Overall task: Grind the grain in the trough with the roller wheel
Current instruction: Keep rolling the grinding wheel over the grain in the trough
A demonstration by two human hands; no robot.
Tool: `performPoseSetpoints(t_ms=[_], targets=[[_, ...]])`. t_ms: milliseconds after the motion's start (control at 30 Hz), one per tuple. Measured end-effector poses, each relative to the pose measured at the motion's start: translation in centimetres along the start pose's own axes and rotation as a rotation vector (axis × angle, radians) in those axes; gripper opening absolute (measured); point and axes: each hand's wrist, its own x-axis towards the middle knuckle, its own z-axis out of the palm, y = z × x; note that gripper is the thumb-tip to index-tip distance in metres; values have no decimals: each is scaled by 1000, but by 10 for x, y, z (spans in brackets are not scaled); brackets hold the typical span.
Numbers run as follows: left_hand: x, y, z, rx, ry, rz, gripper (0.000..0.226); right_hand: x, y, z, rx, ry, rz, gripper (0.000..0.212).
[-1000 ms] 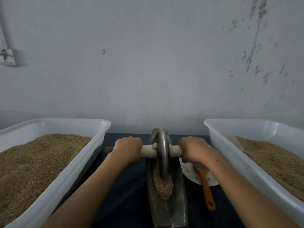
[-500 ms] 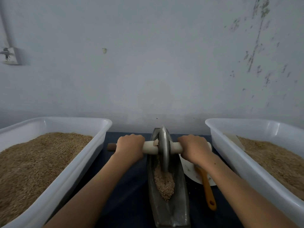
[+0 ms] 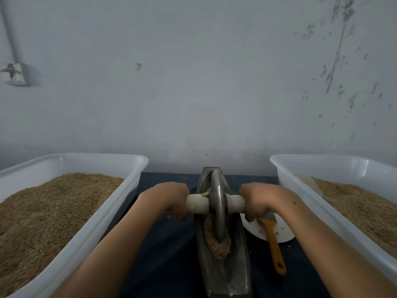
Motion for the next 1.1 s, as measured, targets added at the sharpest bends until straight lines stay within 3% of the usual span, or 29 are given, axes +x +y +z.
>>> performPoseSetpoints(t_ms=[100,200,267,367,467,533,600,667,733,800,933,1000,1100], targets=[[6,3,4,129,215,-38,33,4,0,4,-68,166,22,32],[11,6,10,165,383,-61,32,11,-1,11,-84,375,34,23],[12,6,12,149,408,-76,30,14,-3,13,-96,436,27,20],[11,4,10,135,326,-60,36,11,-2,9,-108,357,14,24],[5,3,4,134,165,-42,42,3,1,3,-70,165,-15,34],[1,2,-1,68,32,-16,34,-2,3,0,-8,38,-29,38],[0,-1,-3,-26,-95,29,11,-4,4,-3,37,-49,-41,34],[0,-1,-4,-63,-130,40,12,-3,3,-3,69,-88,-42,31],[0,1,-2,11,-20,16,13,-1,2,-2,96,-68,-28,33],[3,4,2,134,177,-27,29,1,2,0,74,11,-12,31],[10,6,12,153,417,-61,27,8,0,9,-81,337,11,23],[11,9,17,158,493,-71,24,11,-1,13,-78,442,8,19],[11,9,13,185,437,-60,28,9,0,11,-65,369,2,23]])
